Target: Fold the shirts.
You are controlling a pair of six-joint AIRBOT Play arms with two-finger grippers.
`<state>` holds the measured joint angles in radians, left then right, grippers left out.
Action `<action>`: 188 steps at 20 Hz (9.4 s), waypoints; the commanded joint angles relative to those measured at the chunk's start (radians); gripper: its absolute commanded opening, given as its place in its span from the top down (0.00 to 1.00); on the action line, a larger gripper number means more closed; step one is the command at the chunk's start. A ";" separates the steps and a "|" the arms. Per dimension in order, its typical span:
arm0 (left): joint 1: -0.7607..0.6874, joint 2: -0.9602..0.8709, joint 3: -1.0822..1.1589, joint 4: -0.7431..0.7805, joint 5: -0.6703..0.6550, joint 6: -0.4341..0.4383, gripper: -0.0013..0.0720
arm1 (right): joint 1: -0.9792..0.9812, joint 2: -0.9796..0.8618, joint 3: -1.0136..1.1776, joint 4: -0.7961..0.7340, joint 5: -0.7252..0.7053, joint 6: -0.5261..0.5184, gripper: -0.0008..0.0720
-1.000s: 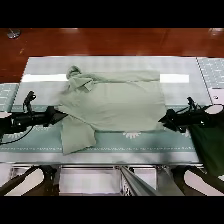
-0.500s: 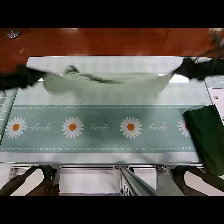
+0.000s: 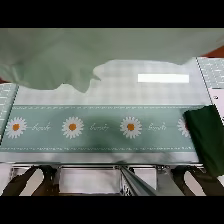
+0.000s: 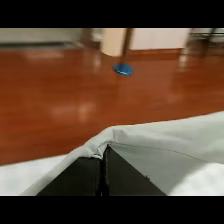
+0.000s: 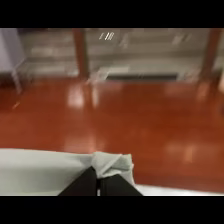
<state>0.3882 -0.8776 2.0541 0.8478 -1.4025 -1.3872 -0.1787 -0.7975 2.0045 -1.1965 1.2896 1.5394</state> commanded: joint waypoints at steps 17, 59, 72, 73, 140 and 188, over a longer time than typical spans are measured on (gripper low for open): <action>-0.517 -0.045 -0.484 0.680 -0.013 -0.122 0.95 | 0.001 0.157 -0.680 -0.022 0.034 0.006 0.97; -0.284 -0.472 -0.946 0.630 -0.034 -0.198 0.03 | -0.239 -0.522 -0.774 0.003 0.037 -0.084 0.13; 0.072 -0.084 -1.713 -0.002 0.229 0.041 0.03 | -0.265 -0.040 -1.489 0.362 -0.175 -0.209 0.13; 0.050 -0.085 -1.730 -0.003 0.251 0.041 0.03 | -0.265 -0.040 -1.489 0.362 -0.174 -0.206 0.13; -0.176 -0.812 -0.468 0.108 0.097 -0.039 0.18 | -0.004 -1.054 -0.564 0.402 -0.042 -0.079 0.97; -0.310 -0.471 -0.181 0.173 0.168 -0.105 0.95 | 0.544 -0.396 -0.665 0.272 -0.225 0.058 0.97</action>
<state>-0.0689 -1.5269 1.8862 1.0157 -1.2297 -1.5623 0.2073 -1.0111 1.2106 -0.9321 1.1595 1.5738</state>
